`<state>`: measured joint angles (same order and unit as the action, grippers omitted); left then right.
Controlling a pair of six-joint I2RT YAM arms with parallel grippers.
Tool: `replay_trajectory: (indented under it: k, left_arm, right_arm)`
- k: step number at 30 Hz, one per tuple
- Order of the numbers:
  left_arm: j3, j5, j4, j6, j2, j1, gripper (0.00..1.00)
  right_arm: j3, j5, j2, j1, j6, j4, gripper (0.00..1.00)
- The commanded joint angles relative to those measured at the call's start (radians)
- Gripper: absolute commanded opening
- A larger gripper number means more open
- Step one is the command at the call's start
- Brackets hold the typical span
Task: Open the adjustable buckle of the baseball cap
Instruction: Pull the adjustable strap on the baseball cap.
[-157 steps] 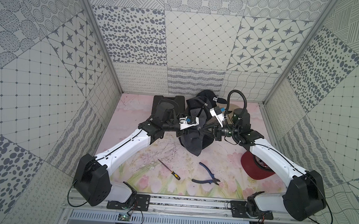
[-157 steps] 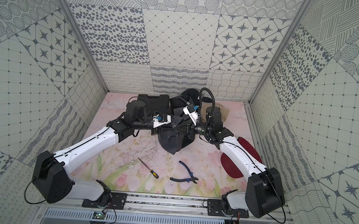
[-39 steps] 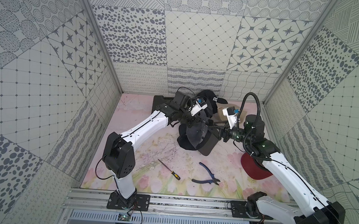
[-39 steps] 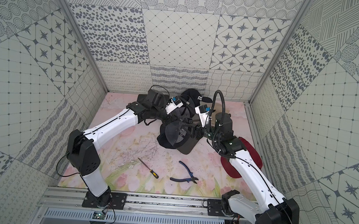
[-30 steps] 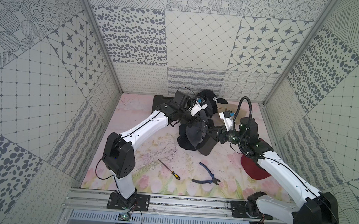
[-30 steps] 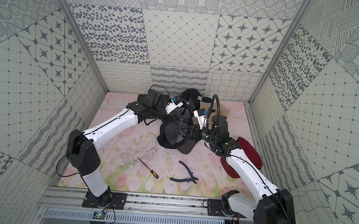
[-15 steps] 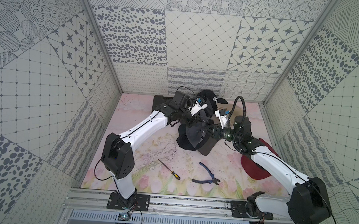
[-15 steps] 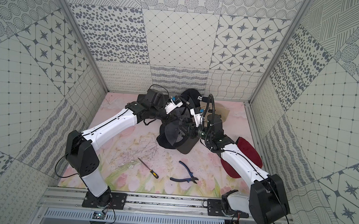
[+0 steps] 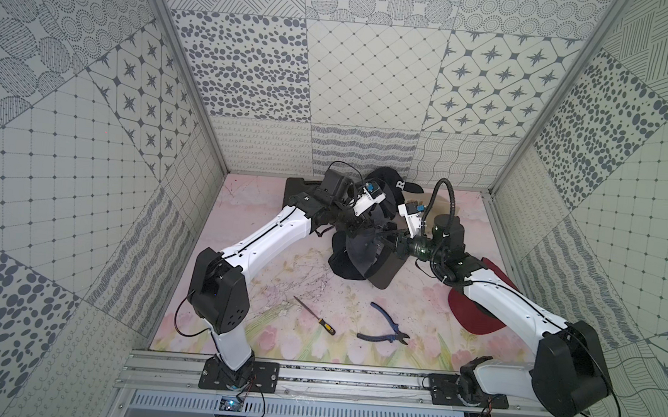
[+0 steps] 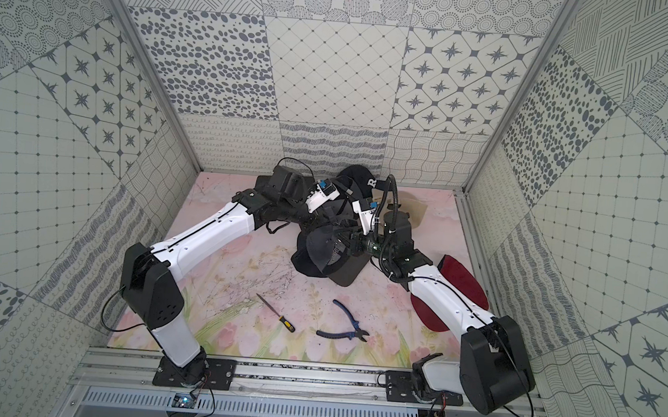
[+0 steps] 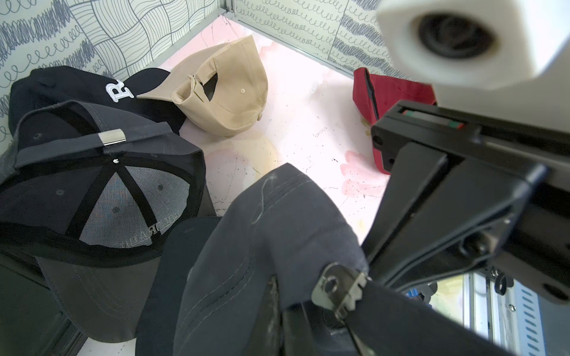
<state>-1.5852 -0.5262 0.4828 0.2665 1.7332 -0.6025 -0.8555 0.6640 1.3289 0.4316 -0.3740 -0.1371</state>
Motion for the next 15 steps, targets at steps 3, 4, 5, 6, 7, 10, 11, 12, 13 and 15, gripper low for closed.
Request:
replay_trajectory:
  k: [3, 4, 5, 6, 7, 10, 11, 12, 13, 15]
  left_arm:
    - [-0.008, -0.005, 0.039, 0.068, -0.011, 0.002, 0.01]
    - [-0.009, -0.001, 0.059, 0.093, -0.017, 0.001, 0.05]
    - [-0.003, 0.008, 0.066, 0.113, -0.026, 0.001, 0.09]
    - [0.005, 0.016, 0.066, 0.129, -0.035, 0.002, 0.13]
    - [0.016, 0.021, 0.065, 0.146, -0.049, 0.003, 0.18]
    - [0.051, 0.023, 0.052, 0.198, -0.086, 0.002, 0.29]
    - [0.062, 0.018, 0.046, 0.214, -0.098, 0.003, 0.29]
    - [0.071, 0.010, 0.042, 0.228, -0.107, 0.003, 0.30]
    - [0.080, 0.002, 0.042, 0.241, -0.116, 0.002, 0.30]
    - [0.085, -0.007, 0.046, 0.264, -0.123, 0.003, 0.32]
  right_arm:
    - [-0.038, 0.006, -0.018, 0.001, 0.045, 0.011, 0.00]
    - [-0.038, 0.009, -0.025, 0.000, 0.053, 0.019, 0.00]
    - [-0.039, 0.015, -0.033, -0.001, 0.059, 0.024, 0.00]
    - [-0.039, 0.025, -0.037, -0.003, 0.063, 0.029, 0.00]
    - [-0.043, 0.038, -0.040, -0.004, 0.068, 0.037, 0.00]
    - [-0.056, 0.085, -0.040, -0.009, 0.079, 0.060, 0.00]
    - [-0.057, 0.101, -0.041, -0.010, 0.082, 0.063, 0.00]
    - [-0.057, 0.113, -0.042, -0.013, 0.086, 0.067, 0.00]
    - [-0.061, 0.123, -0.044, -0.013, 0.093, 0.076, 0.00]
    - [-0.063, 0.145, -0.050, -0.017, 0.110, 0.093, 0.00]
